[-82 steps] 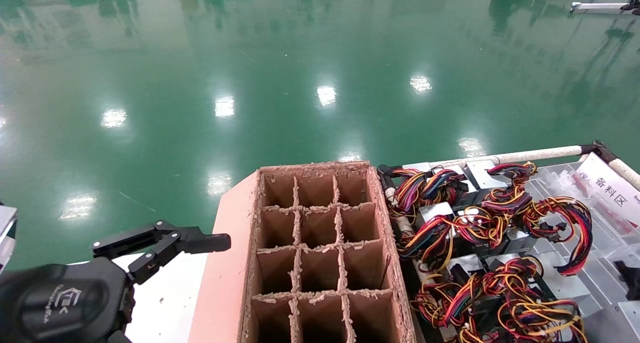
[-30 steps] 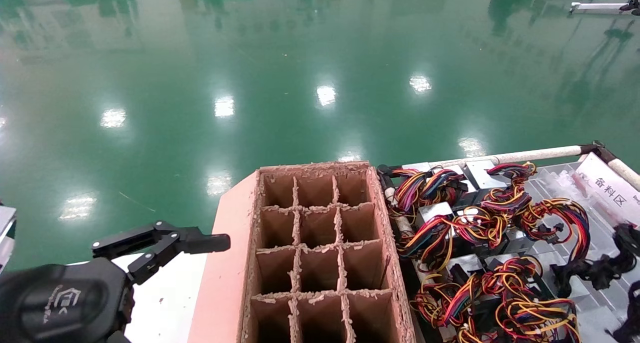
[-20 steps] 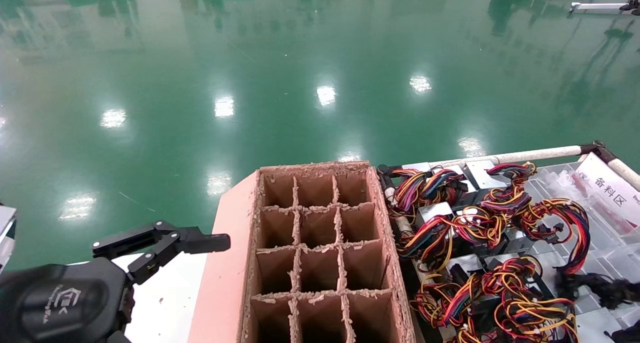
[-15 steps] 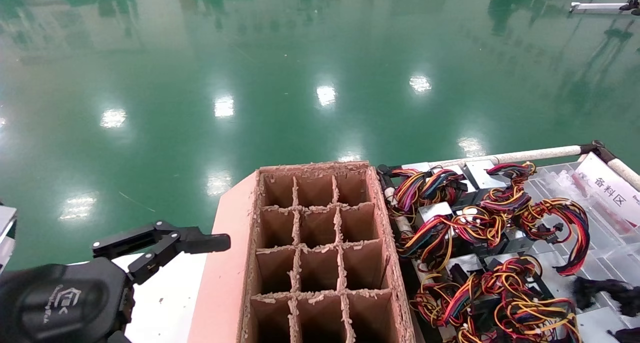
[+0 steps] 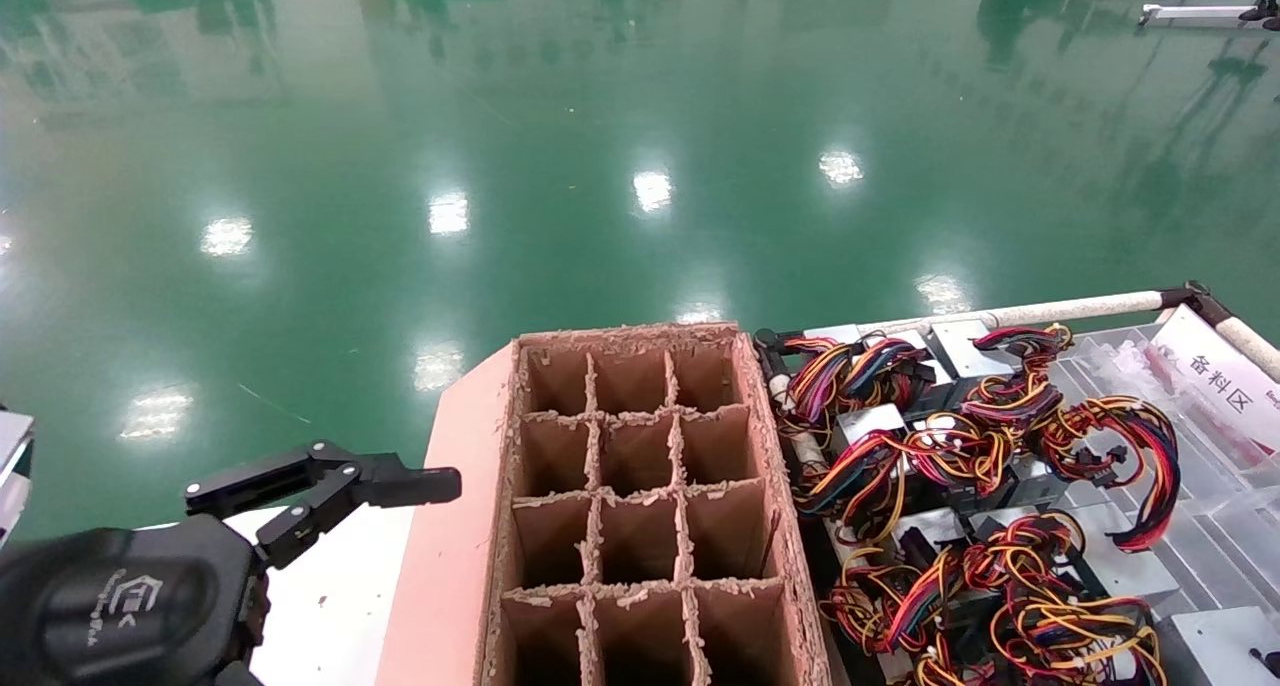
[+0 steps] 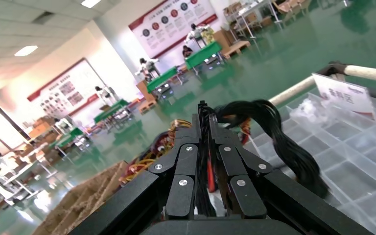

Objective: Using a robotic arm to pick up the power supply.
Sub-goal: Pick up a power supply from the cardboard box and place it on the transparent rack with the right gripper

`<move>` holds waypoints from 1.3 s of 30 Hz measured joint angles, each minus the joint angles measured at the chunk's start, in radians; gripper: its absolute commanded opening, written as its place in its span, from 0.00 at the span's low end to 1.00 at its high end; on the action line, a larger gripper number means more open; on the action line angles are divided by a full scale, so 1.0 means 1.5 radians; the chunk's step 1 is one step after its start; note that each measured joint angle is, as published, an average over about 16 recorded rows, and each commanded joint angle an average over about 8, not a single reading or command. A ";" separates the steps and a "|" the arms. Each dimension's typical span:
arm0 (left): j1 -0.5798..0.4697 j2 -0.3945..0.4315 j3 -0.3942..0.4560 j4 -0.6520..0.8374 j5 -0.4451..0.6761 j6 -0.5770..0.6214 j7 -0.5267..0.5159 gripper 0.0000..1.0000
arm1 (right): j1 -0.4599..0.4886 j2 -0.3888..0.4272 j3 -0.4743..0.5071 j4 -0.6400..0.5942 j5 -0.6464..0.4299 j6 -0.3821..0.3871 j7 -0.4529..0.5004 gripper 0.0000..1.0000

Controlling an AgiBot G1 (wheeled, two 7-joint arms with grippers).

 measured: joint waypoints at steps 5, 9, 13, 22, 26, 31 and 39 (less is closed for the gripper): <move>0.000 0.000 0.000 0.000 0.000 0.000 0.000 1.00 | 0.028 -0.003 -0.008 0.005 -0.012 0.003 0.004 0.00; 0.000 0.000 0.000 0.000 0.000 0.000 0.000 1.00 | 0.058 -0.002 -0.019 0.005 -0.026 0.004 0.008 0.00; 0.000 0.000 0.000 0.000 0.000 0.000 0.000 1.00 | 0.087 -0.001 -0.030 0.003 -0.042 0.005 0.013 0.00; 0.000 0.000 0.000 0.000 0.000 0.000 0.000 1.00 | 0.144 0.001 -0.054 0.003 -0.073 0.004 0.025 0.00; 0.000 0.000 0.000 0.000 0.000 0.000 0.000 1.00 | 0.165 0.000 -0.064 0.004 -0.085 0.004 0.031 0.00; 0.000 0.000 0.000 0.000 0.000 0.000 0.000 1.00 | 0.186 -0.003 -0.074 0.003 -0.097 0.003 0.039 0.00; 0.000 0.000 0.000 0.000 0.000 0.000 0.000 1.00 | 0.204 -0.010 -0.085 -0.002 -0.108 0.002 0.048 0.00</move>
